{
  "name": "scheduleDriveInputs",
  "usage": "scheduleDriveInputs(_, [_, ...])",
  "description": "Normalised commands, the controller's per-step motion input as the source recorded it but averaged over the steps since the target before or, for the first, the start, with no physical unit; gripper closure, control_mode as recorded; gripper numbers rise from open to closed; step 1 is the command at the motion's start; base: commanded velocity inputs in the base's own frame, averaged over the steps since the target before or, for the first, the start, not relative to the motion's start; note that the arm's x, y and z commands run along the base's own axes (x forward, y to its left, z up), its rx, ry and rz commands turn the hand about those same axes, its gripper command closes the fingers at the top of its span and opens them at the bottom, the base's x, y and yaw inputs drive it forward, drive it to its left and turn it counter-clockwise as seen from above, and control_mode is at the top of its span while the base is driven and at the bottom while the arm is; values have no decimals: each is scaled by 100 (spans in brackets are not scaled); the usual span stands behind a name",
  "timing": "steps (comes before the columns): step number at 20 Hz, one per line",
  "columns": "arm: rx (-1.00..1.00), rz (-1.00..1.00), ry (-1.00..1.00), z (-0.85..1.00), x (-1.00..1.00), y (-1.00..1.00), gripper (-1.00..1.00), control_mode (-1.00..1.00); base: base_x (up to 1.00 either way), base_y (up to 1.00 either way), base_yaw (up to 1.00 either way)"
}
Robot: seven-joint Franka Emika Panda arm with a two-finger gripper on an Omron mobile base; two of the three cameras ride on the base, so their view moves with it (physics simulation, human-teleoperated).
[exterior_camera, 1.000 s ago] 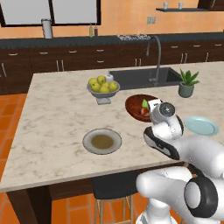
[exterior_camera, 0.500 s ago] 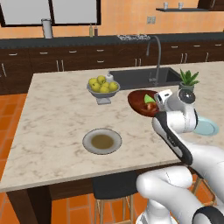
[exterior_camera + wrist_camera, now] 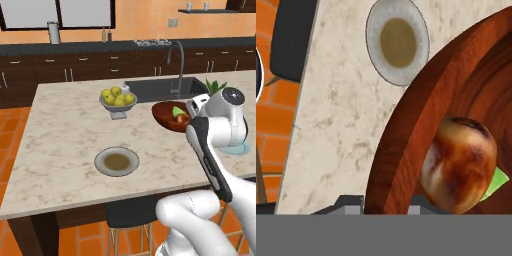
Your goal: Pick the chicken drumstick and lemon wedge from their plates and place them in the bowl. Then put the bowl in the fridge.
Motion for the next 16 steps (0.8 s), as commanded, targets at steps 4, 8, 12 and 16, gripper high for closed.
scheduleDriveInputs(4, [-1,0,0,6,-77,3,100,-100,0,0,0])
scheduleDriveInputs(8, [-5,2,-11,0,-50,10,100,100,-18,0,0])
scheduleDriveInputs(12, [0,0,0,0,0,0,100,100,-99,-54,-11])
scheduleDriveInputs(16, [0,0,0,0,0,0,100,100,-12,-42,-77])
